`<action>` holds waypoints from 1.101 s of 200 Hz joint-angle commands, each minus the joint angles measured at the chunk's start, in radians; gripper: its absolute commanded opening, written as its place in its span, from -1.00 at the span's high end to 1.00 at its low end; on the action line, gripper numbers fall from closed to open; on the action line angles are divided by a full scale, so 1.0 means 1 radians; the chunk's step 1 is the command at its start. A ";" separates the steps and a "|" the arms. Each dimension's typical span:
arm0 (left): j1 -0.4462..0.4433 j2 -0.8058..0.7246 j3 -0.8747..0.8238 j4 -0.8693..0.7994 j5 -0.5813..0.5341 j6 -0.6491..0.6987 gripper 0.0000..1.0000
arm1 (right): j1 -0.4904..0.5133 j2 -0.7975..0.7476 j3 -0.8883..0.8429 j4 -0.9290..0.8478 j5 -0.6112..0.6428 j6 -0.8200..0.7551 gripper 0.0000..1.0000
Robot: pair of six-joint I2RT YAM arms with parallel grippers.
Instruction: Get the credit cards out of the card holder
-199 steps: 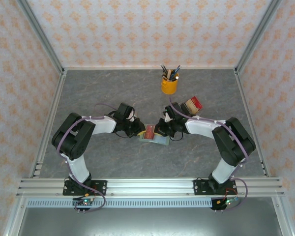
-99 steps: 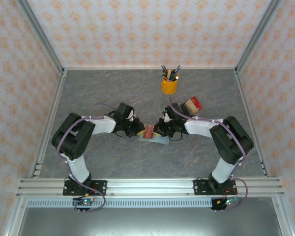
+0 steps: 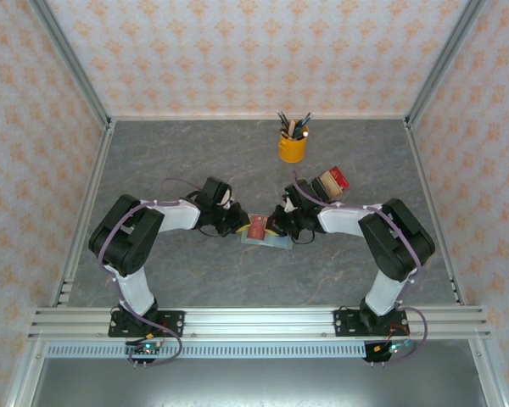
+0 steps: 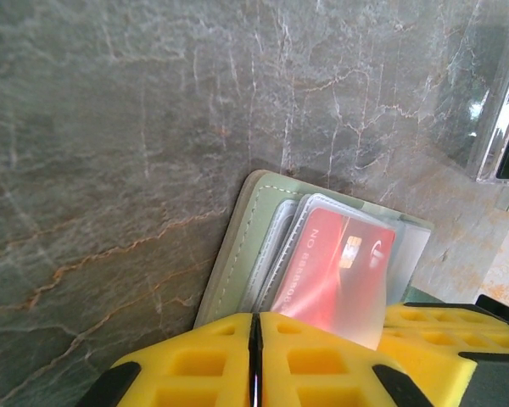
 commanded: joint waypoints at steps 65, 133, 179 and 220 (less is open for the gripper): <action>-0.024 0.026 -0.054 -0.143 -0.035 0.000 0.57 | -0.009 -0.062 -0.003 -0.020 0.067 -0.034 1.00; -0.018 0.021 -0.053 -0.128 -0.028 -0.001 0.55 | -0.024 -0.096 -0.014 -0.071 0.087 -0.053 1.00; -0.023 0.025 -0.050 -0.081 0.017 -0.001 0.64 | -0.031 -0.049 -0.004 -0.064 0.052 -0.057 0.91; -0.039 0.024 -0.028 -0.100 0.024 0.020 0.68 | -0.032 -0.016 0.003 -0.076 0.051 -0.069 0.68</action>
